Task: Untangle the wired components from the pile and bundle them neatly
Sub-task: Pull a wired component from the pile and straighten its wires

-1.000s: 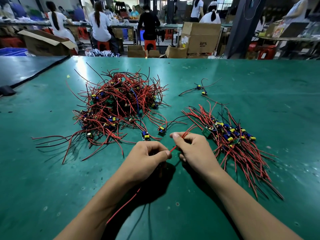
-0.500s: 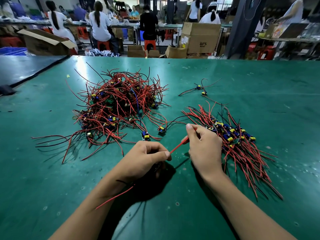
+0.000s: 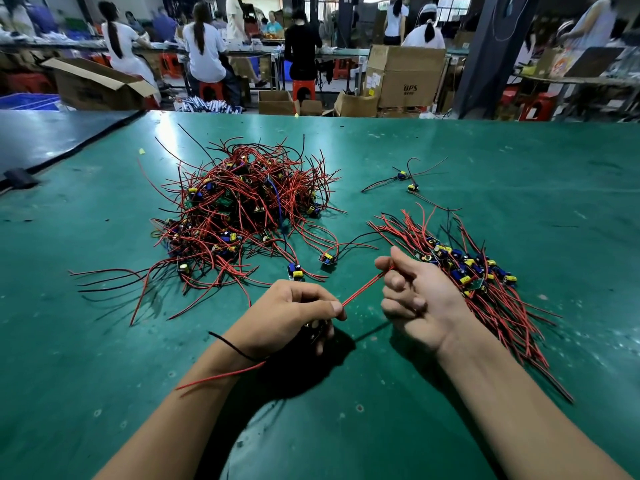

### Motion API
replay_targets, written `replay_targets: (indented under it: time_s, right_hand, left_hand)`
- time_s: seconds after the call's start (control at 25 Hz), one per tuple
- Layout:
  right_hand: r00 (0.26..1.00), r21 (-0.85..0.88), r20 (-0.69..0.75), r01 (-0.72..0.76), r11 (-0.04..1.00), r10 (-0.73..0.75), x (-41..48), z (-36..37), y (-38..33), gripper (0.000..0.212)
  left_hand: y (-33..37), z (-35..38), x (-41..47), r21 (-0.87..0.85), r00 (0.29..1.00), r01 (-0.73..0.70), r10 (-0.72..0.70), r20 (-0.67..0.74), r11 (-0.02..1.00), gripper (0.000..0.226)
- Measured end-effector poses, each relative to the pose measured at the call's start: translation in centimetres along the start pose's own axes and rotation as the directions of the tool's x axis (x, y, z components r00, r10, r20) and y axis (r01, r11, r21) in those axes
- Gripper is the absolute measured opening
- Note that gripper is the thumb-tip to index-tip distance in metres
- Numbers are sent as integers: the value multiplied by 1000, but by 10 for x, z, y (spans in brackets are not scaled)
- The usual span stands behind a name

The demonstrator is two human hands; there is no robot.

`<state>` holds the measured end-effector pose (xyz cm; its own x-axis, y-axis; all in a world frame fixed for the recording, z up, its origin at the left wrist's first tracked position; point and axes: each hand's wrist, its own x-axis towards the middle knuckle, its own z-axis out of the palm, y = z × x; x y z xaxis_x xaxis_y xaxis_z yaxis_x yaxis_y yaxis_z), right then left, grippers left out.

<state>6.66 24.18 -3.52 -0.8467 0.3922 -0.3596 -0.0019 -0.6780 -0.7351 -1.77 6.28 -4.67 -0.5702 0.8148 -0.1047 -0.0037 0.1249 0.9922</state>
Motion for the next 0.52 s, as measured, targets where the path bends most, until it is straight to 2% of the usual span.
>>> replay_targets:
  time_s: [0.04, 0.08, 0.16, 0.2, 0.28, 0.36, 0.44, 0.52]
  right_hand:
    - [1000, -8, 5, -4, 1000, 4, -1, -1, -2, 40]
    - [998, -115, -20, 51, 992, -53, -1, -1, -2, 42]
    - [970, -399, -61, 193, 896, -236, 0, -1, 5, 46]
    - [950, -479, -64, 241, 844, -307, 1, 0, 8, 46]
    - [921, -538, -55, 299, 788, -386, 2, 0, 12, 45]
    - [906, -550, -33, 335, 765, -421, 1, -1, 10, 44]
    - [903, -571, -15, 345, 745, -430, -1, -1, 11, 47]
    - [885, -646, 36, 375, 664, -465, -2, 1, 19, 43]
  left_hand:
    - [0, 0, 0, -2, 1000, 2, -2, -1, 1000, 14]
    - [0, 1, 0, -1, 1000, 3, -3, -5, 1000, 14]
    - [1, 1, 1, 1, 1000, 11, -11, -18, 1000, 14]
    - [1, 0, 0, 0, 1000, 20, -20, -22, 1000, 13]
    - [2, 2, -1, -41, 998, 48, -50, -33, 998, 12]
    - [3, 5, -2, -157, 993, 69, -83, -81, 985, 11]
    - [5, 6, -1, -284, 975, 50, -108, -193, 958, 10]
    - [7, 3, 1, -371, 947, -16, -105, -303, 929, 10]
